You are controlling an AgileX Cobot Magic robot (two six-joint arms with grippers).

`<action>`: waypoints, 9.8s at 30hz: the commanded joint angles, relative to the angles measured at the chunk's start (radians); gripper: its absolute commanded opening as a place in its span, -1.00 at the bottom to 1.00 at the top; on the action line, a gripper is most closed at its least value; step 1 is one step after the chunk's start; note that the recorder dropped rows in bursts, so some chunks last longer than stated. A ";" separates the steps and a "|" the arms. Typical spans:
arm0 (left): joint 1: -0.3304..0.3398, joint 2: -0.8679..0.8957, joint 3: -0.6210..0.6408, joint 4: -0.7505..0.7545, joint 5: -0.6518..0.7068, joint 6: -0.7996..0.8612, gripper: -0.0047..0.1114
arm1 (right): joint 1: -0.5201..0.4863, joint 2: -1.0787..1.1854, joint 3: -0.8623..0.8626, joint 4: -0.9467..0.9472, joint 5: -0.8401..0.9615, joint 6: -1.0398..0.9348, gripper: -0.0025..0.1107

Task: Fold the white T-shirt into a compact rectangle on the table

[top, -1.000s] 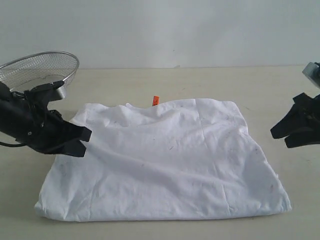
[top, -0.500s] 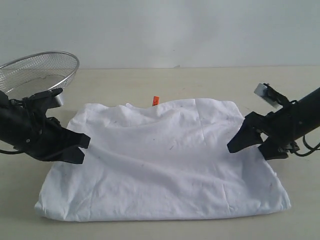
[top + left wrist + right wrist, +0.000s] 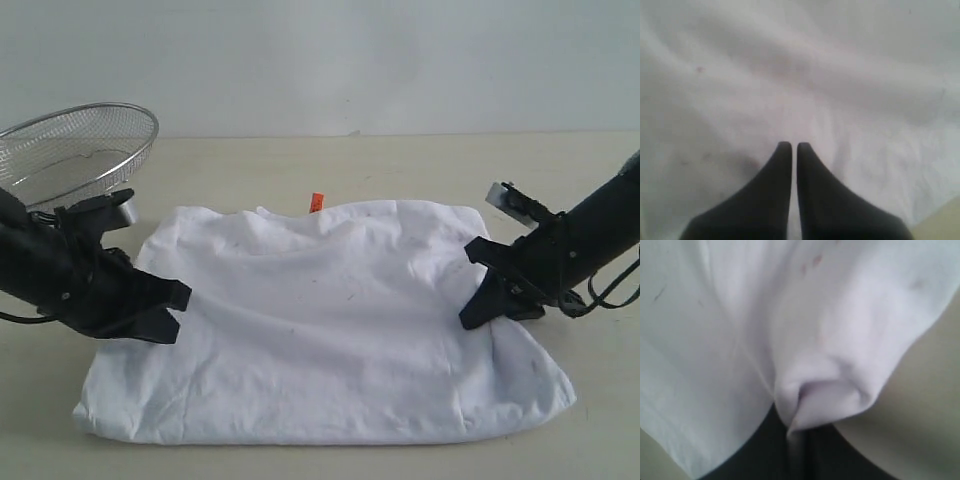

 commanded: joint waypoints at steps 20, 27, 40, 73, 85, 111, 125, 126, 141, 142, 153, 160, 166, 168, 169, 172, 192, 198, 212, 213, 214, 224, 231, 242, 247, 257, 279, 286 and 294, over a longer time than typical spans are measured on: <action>-0.216 0.133 0.001 -0.097 -0.124 0.025 -0.84 | 0.169 -0.471 0.017 -0.032 0.020 0.072 -0.96; -0.216 0.133 0.001 -0.097 -0.124 0.025 -0.84 | 0.390 -0.489 0.017 -0.034 -0.122 0.156 -0.96; -0.216 0.128 0.001 -0.083 -0.108 0.037 -0.84 | 0.553 -0.347 0.017 -0.058 -0.304 0.226 -0.96; -0.212 -0.767 0.005 0.839 0.234 -0.858 -0.84 | 0.703 -0.224 -0.065 0.015 -0.312 0.247 0.26; -0.212 -0.763 0.005 0.838 0.193 -0.860 -0.84 | 0.749 -0.222 -0.130 0.064 -0.234 0.228 0.26; -0.215 -0.240 0.026 -0.160 -0.050 0.128 -0.84 | 0.598 -0.229 -0.296 -0.716 0.198 0.609 -0.96; -0.132 0.101 -0.149 0.174 -0.166 -0.089 -0.84 | 0.600 -0.327 0.022 -0.548 -0.064 0.560 -0.96; -0.122 0.089 -0.149 0.170 -0.178 -0.089 -0.84 | 0.600 -0.326 0.022 -0.542 -0.067 0.549 -0.96; -0.122 0.180 -0.303 0.083 -0.151 0.001 -0.84 | 0.600 -0.255 0.160 -0.487 -0.213 0.509 -0.96; -0.122 0.192 -0.318 0.052 -0.140 0.024 -0.84 | 0.600 -0.255 0.165 -0.487 -0.220 0.509 -0.96; -0.100 0.324 -0.406 0.047 -0.199 0.072 -0.84 | 0.600 -0.255 0.172 -0.491 -0.225 0.506 -0.96; -0.060 0.295 -0.417 0.053 -0.200 0.112 -0.84 | 0.600 -0.275 0.172 -0.545 -0.184 0.517 -0.96; -0.065 0.064 -0.358 0.020 0.075 0.087 -0.84 | 0.592 -0.438 0.136 -0.618 -0.411 0.543 -0.96; -0.110 0.013 -0.268 0.011 0.065 0.074 -0.84 | 0.548 -0.399 0.052 -0.634 -0.460 0.531 -0.96; -0.146 -0.014 -0.195 0.009 0.047 0.056 -0.84 | 0.509 -0.339 -0.018 -0.635 -0.441 0.524 -0.96; -0.216 -0.062 -0.069 -0.038 -0.017 0.056 -0.84 | 0.454 -0.178 -0.187 -0.581 -0.328 0.433 -0.96; -0.268 -0.301 0.173 -0.063 -0.068 0.019 -0.84 | 0.278 0.026 -0.501 -0.466 0.029 0.291 -0.74; -0.243 -0.406 0.173 -0.028 -0.070 -0.009 -0.84 | 0.285 0.035 -0.501 -0.350 0.044 0.288 0.46; -0.243 -0.418 0.173 0.104 -0.068 -0.142 -0.84 | 0.384 0.140 -0.501 -0.316 -0.031 0.329 0.81; -0.243 -0.418 0.173 0.104 -0.066 -0.142 -0.84 | 0.394 0.142 -0.501 -0.314 -0.041 0.334 0.81; -0.243 -0.418 0.173 0.104 -0.066 -0.142 -0.84 | 0.402 0.149 -0.501 -0.314 -0.041 0.338 0.81; -0.243 -0.418 0.173 0.104 -0.033 -0.142 -0.84 | 0.446 0.185 -0.501 -0.340 -0.146 0.360 -0.61; -0.243 -0.438 0.173 0.105 0.018 -0.146 -0.84 | 0.410 0.185 -0.501 -0.533 -0.338 0.459 -0.96; -0.243 -0.466 0.173 0.127 -0.065 -0.153 -0.84 | 0.244 0.185 -0.601 -0.690 -0.286 0.527 -0.96; -0.243 -0.466 0.173 0.127 -0.127 -0.169 -0.84 | 0.201 0.205 -0.764 -0.755 -0.286 0.527 -0.96; -0.243 -0.466 0.173 0.127 -0.199 -0.169 -0.84 | 0.163 0.402 -1.117 -0.773 -0.189 0.416 -0.96; -0.243 -0.466 0.173 0.153 -0.257 -0.169 -0.84 | 0.157 0.474 -1.448 -0.974 0.160 0.664 0.50; -0.243 -0.466 0.173 0.150 -0.267 -0.169 -0.84 | 0.167 0.496 -1.456 -0.779 0.113 0.618 -0.89; -0.243 -0.466 0.173 0.150 -0.255 -0.169 -0.84 | 0.165 0.557 -1.456 -0.856 0.105 0.670 -0.96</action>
